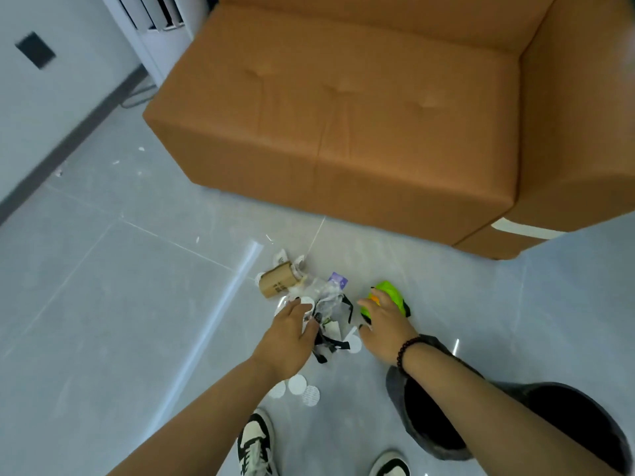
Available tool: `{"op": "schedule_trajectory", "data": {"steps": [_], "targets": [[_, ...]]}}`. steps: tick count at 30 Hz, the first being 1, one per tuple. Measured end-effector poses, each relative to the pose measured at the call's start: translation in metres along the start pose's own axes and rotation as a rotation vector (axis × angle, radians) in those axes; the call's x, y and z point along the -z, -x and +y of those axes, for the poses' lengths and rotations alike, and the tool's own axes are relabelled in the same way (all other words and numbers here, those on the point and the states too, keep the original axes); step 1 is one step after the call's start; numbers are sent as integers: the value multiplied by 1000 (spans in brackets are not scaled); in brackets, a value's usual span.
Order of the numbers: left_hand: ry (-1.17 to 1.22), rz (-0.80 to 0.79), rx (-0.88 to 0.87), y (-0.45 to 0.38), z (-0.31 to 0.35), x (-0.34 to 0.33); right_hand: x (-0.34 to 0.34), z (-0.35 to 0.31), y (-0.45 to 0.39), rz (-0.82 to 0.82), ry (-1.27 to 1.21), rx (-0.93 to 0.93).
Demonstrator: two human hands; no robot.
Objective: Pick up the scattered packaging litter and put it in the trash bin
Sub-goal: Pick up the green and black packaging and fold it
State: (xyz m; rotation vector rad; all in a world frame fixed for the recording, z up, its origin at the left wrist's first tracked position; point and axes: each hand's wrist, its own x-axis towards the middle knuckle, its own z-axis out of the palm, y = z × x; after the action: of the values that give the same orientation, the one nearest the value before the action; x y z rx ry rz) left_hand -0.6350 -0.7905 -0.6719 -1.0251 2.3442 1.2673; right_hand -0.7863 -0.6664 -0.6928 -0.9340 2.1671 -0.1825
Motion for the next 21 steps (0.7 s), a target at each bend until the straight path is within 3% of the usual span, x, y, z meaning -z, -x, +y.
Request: {"op": "schedule_trajectory", "data": {"steps": [4, 9, 15, 21], "targets": [[8, -3, -102, -48, -23, -53, -55, 44, -42, -84, 215, 27], [-286, -103, -282, -119, -69, -126, -113, 98, -106, -229, 628, 38], [-531, -117, -435, -208, -118, -195, -149, 163, -190, -159, 679, -117], [-761, -159, -585, -269, -151, -250, -181, 191, -255, -226, 694, -396]]}}
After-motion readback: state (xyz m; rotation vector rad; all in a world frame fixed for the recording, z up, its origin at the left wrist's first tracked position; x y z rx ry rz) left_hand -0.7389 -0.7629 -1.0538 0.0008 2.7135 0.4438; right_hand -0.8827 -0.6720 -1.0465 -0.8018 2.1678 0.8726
